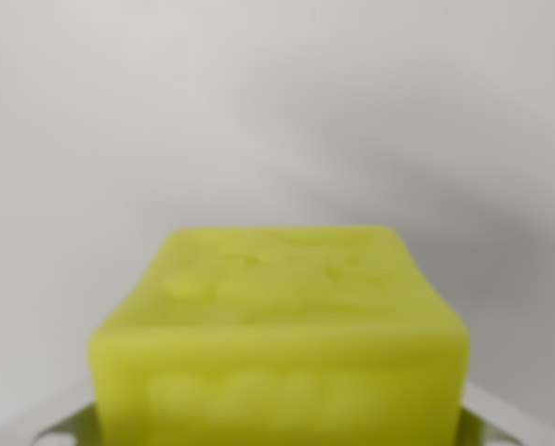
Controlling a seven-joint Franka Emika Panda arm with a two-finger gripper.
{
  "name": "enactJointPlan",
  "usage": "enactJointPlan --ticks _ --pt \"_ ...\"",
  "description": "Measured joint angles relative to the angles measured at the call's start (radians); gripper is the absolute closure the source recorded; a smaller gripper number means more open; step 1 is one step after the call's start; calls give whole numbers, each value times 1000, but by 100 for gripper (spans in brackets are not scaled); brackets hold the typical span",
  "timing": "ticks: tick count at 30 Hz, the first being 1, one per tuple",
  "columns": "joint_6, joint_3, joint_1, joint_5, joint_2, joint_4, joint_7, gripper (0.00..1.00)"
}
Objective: Pick yellow cube
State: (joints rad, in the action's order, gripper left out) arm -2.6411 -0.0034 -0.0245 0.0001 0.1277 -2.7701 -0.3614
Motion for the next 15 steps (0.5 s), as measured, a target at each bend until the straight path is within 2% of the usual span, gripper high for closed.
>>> enactJointPlan --ticks 15 --pt "85 0 0 0 75 10 0 100"
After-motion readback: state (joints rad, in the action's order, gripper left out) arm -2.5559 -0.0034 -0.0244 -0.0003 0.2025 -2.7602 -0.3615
